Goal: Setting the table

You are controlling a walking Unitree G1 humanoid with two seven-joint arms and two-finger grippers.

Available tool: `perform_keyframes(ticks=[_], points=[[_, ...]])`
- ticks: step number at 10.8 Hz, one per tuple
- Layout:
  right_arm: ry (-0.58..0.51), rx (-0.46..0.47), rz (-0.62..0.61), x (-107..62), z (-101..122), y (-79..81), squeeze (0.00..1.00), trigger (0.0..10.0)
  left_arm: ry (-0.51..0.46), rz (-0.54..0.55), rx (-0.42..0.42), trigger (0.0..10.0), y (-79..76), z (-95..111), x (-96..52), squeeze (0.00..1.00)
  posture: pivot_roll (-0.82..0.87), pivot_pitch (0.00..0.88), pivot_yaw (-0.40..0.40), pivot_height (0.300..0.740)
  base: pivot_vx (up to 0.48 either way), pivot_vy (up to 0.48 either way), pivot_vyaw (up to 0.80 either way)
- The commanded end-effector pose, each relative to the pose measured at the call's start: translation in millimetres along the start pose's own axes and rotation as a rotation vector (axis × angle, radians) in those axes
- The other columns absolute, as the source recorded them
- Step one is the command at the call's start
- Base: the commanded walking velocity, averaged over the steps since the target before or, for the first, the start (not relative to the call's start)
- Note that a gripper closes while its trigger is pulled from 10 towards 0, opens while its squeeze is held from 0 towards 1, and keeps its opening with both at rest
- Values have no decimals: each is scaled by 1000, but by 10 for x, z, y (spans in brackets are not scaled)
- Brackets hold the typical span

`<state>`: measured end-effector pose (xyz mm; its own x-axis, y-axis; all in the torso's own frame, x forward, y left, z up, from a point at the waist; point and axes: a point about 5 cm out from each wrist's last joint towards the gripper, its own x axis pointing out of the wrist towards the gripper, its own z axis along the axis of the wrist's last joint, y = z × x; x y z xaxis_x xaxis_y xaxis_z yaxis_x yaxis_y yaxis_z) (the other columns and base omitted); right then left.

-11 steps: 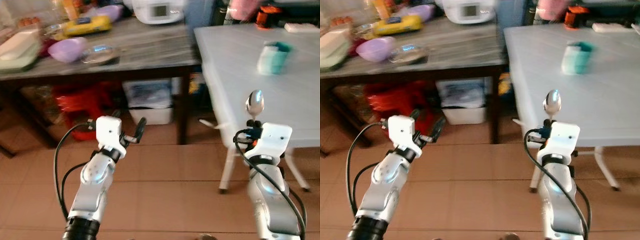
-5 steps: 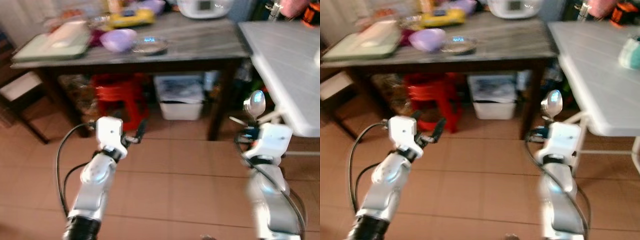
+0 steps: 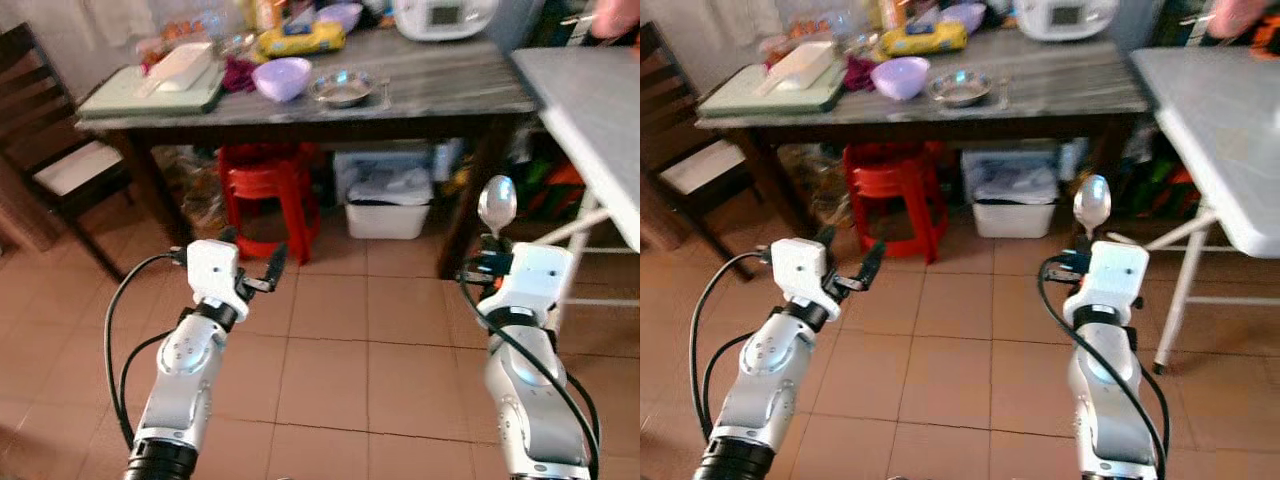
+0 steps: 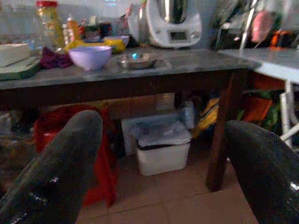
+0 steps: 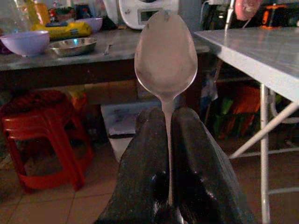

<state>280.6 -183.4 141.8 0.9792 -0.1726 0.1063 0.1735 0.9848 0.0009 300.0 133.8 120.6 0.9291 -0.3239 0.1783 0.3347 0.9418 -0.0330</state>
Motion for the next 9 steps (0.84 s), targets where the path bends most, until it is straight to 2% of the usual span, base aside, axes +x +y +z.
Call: perform_keyframes(ticks=[1, 8, 9], points=[[-14, -5, 12, 7, 20, 27, 0, 10000, -14, -7, 11, 10000, 12, 37, -7, 0, -160, 84, 96, 740, 0, 0, 0], [-16, -5, 11, 3, 14, 21, 0, 10000, -6, -33, -7, 10000, -69, 6, 5, 0, -169, 90, 101, 740, 317, 0, 0], [-20, -12, 14, -2, 18, 22, 0, 10000, -5, -35, -8, 10000, -77, 4, 8, 0, -172, 91, 101, 740, 334, 0, 731]])
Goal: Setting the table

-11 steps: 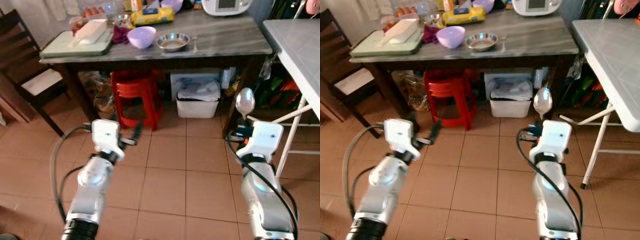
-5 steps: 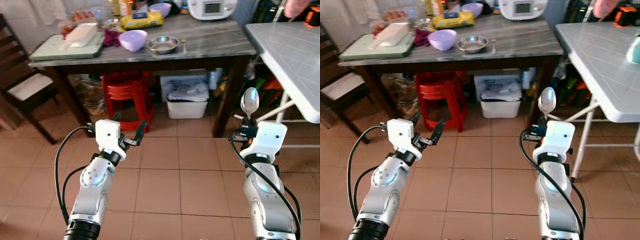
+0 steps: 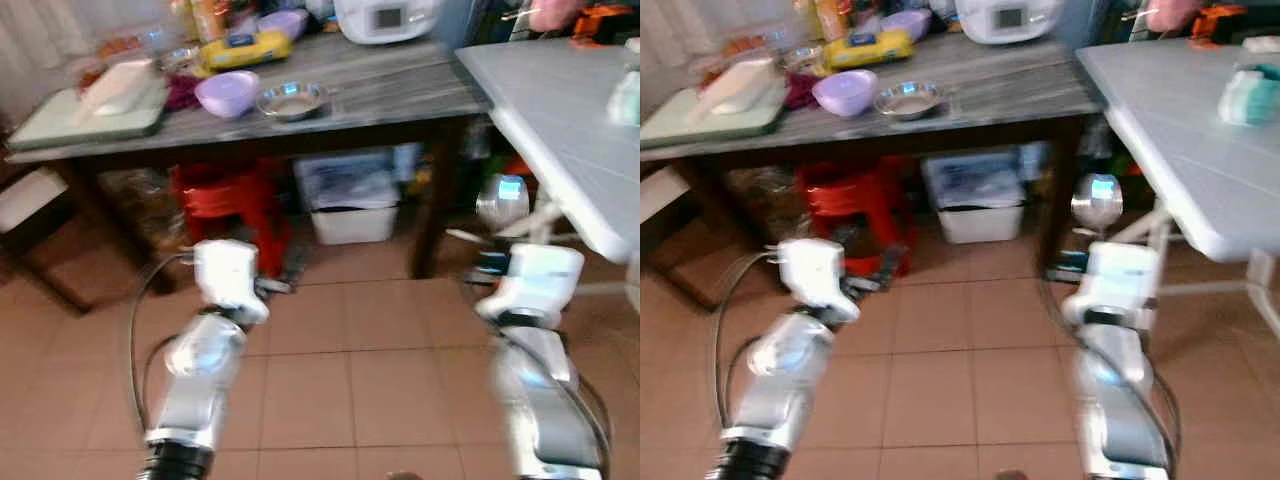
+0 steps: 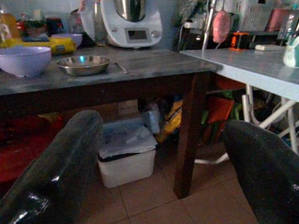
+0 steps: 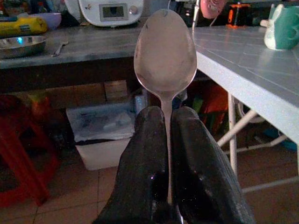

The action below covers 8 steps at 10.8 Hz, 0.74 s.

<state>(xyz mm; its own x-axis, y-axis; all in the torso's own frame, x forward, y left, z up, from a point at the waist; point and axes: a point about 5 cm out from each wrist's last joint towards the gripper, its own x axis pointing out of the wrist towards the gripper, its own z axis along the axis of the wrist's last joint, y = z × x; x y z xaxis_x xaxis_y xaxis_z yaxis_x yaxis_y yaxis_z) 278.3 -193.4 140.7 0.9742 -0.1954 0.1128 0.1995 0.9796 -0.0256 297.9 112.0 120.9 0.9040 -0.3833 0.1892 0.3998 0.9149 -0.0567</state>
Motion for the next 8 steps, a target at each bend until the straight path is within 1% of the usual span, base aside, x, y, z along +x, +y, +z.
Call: perform_keyframes(ticks=[1, 2, 6, 7, 8], points=[[-17, 19, 38, 2, 39, 127, 0, 10000, 3, 30, 25, 10000, 126, 22, -52, 0, -171, 91, 100, 740, 334, 0, 725], [-18, 22, 38, 8, 42, 131, 0, 10000, 3, 30, 23, 10000, 120, 19, -52, 0, -170, 92, 100, 740, 334, 0, 456], [-19, 32, 40, 18, 50, 151, 0, 10000, 8, 8, 12, 10000, 38, -9, -76, 0, -170, 96, 95, 740, 332, 0, 0], [-8, 53, 33, 17, 42, 146, 0, 10000, 11, 4, 10, 10000, 30, -21, -82, 0, -172, 97, 96, 740, 330, 0, 0], [-8, 52, 32, 16, 39, 141, 0, 10000, 11, 3, 8, 10000, 25, -20, -81, 0, -172, 97, 96, 740, 330, 0, -569]])
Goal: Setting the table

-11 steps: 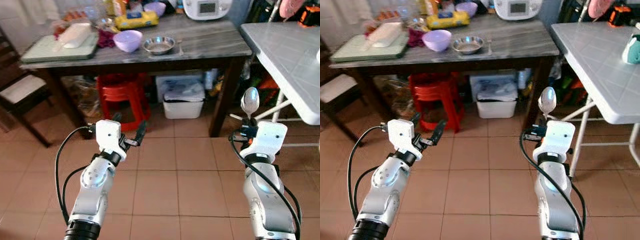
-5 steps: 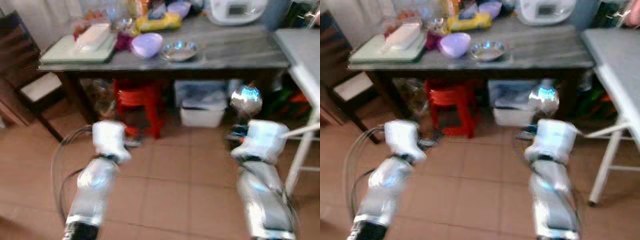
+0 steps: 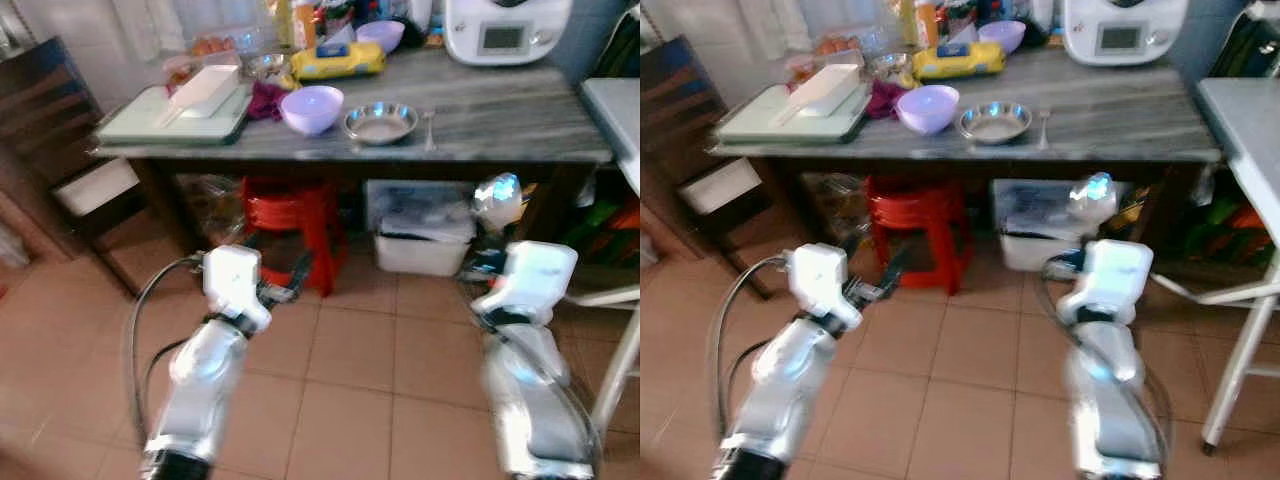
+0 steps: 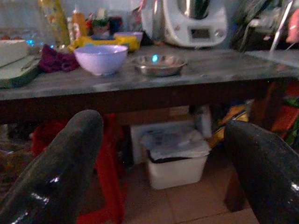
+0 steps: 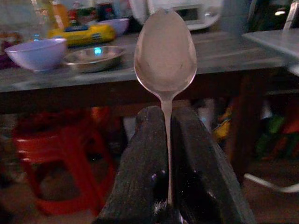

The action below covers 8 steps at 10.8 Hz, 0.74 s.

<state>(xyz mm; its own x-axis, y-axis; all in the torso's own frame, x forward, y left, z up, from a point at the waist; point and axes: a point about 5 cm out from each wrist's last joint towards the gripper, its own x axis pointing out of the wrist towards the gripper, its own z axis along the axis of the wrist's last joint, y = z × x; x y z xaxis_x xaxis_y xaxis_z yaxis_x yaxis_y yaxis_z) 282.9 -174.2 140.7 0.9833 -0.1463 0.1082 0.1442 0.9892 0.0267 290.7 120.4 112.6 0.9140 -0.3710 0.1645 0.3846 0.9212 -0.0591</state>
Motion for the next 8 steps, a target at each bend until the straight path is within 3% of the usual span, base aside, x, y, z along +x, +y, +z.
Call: perform_keyframes(ticks=[1, 2, 8], points=[[-12, -4, -19, 8, 37, -60, 0, 10000, -13, -17, 6, 10000, -39, 41, 35, 0, -172, 97, 97, 740, 334, 0, -775], [-14, -1, -17, 17, 40, -52, 0, 10000, -14, -19, 6, 10000, -44, 43, 40, 0, -172, 97, 97, 740, 326, 0, -756], [-19, -7, -9, 16, 40, -33, 0, 10000, -10, -31, 2, 10000, -73, 37, 44, 0, -173, 99, 99, 740, 329, 0, 0]])
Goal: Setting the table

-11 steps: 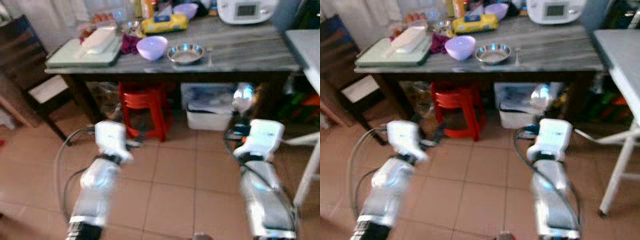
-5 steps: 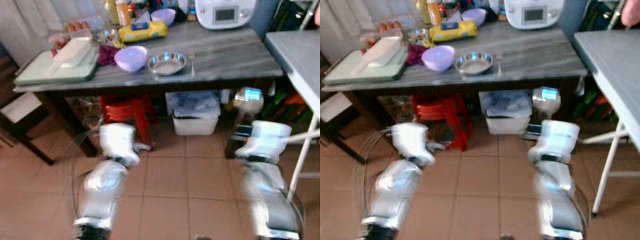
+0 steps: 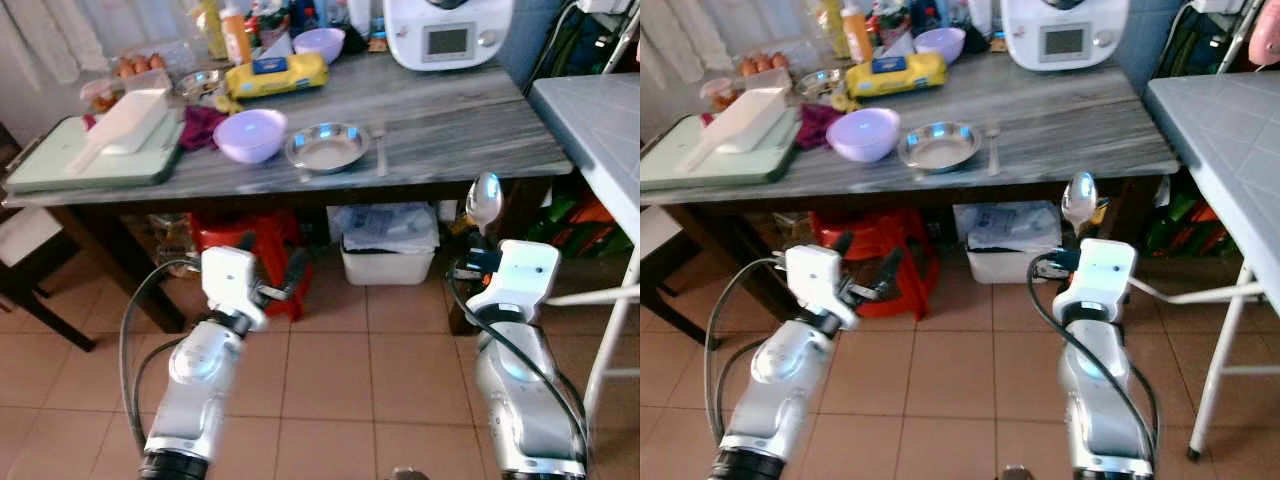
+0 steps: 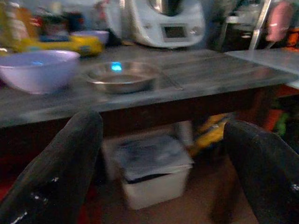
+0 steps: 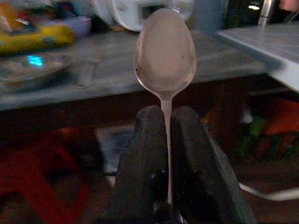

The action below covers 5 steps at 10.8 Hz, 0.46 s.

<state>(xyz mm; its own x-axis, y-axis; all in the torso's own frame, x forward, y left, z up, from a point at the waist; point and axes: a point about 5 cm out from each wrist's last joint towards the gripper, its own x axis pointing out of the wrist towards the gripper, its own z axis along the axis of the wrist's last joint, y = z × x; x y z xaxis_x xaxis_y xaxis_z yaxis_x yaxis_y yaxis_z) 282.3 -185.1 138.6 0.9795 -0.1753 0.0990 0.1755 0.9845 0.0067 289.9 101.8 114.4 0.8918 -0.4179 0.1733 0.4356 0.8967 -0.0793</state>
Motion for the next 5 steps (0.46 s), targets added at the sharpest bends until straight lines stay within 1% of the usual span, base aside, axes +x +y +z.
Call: perform_keyframes(ticks=[1, 2, 3, 5], points=[[-22, 19, 19, 3, 56, 79, 0, 10000, -4, 20, 31, 10000, 100, 44, -31, 0, -173, 99, 98, 740, 330, 0, 0], [-21, 19, 19, 3, 55, 82, 0, 10000, -2, 18, 30, 10000, 95, 39, -34, 0, -174, 98, 99, 740, 330, 0, -644], [-21, 19, 19, 4, 54, 81, 0, 10000, -2, 16, 29, 10000, 91, 37, -36, 0, -174, 98, 98, 740, 330, 0, -413], [-26, 12, 26, 6, 57, 90, 0, 10000, -1, 14, 31, 10000, 94, 37, -37, 0, -171, 95, 100, 740, 330, 0, 0]])
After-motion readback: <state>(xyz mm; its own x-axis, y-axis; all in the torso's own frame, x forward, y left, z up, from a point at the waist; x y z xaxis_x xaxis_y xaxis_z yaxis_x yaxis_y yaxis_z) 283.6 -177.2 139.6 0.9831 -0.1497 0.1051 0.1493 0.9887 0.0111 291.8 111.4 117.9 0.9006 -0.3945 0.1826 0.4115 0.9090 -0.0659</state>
